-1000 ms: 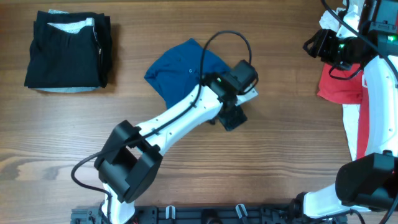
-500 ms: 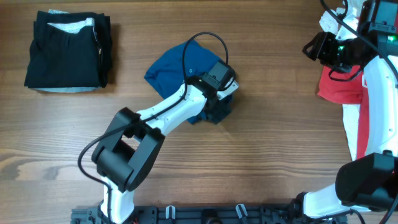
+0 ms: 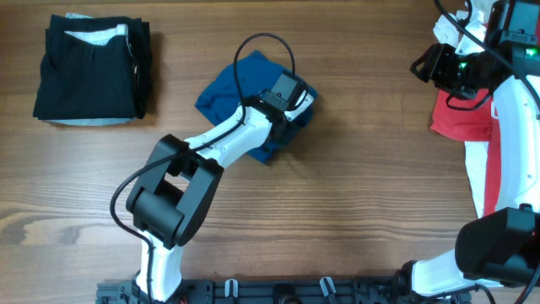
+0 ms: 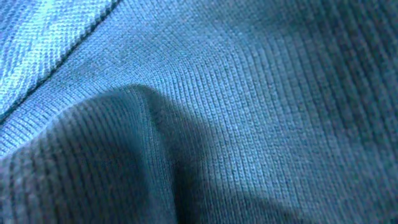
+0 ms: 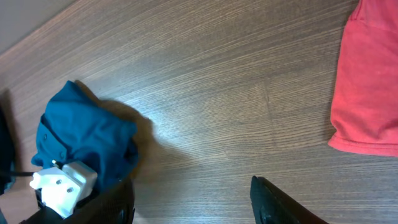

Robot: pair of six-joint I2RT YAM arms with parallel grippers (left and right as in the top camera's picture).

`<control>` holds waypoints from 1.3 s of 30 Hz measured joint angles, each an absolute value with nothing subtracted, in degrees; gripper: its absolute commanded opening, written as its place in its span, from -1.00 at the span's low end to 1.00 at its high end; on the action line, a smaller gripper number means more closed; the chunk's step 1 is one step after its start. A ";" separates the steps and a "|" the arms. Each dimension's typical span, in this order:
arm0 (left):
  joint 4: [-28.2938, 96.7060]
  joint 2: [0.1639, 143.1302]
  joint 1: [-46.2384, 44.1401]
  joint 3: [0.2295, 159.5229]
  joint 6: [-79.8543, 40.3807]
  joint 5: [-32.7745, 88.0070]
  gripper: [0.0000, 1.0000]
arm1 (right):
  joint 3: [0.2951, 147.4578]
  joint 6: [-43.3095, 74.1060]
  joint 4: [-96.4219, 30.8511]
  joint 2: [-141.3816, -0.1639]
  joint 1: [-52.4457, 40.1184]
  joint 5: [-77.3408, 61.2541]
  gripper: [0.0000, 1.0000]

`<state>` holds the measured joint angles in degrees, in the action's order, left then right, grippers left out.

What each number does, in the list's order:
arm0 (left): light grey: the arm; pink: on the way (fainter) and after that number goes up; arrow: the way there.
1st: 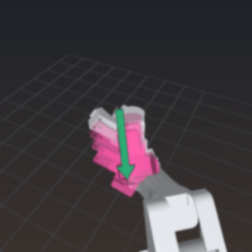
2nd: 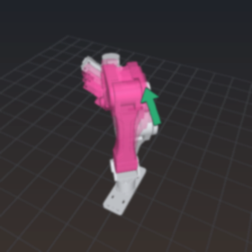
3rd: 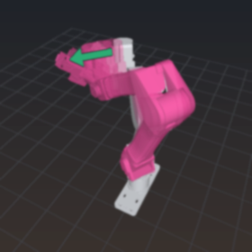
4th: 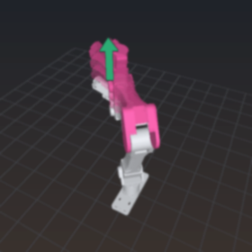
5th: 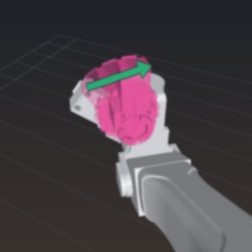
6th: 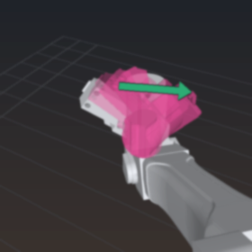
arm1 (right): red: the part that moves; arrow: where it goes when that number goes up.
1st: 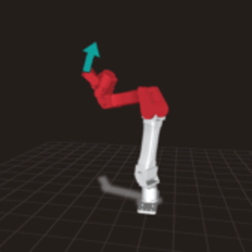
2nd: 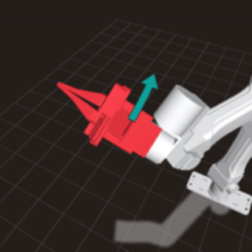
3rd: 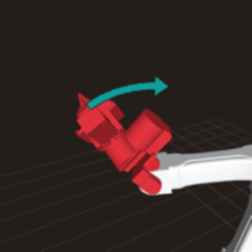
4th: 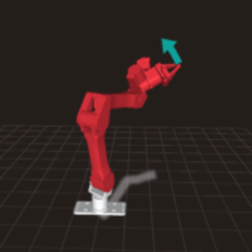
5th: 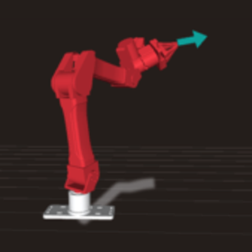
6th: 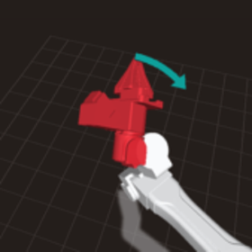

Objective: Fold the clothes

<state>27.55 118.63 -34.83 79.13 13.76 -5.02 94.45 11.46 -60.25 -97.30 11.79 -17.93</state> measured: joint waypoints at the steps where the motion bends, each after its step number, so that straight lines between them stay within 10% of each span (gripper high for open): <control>1: 27.38 118.61 -34.48 79.13 13.06 -4.78 -0.92 | 94.45 11.46 -60.23 -97.30 11.79 -17.96 0.20; 30: 22.68 80.88 -17.26 77.80 2.72 -12.43 -0.92 | 94.45 11.46 -60.88 -97.30 11.79 -17.96 0.19; 39: 11.14 79.55 -1.15 77.67 23.66 -16.40 -0.92 | 94.45 11.46 -60.86 -97.30 11.79 -17.93 0.19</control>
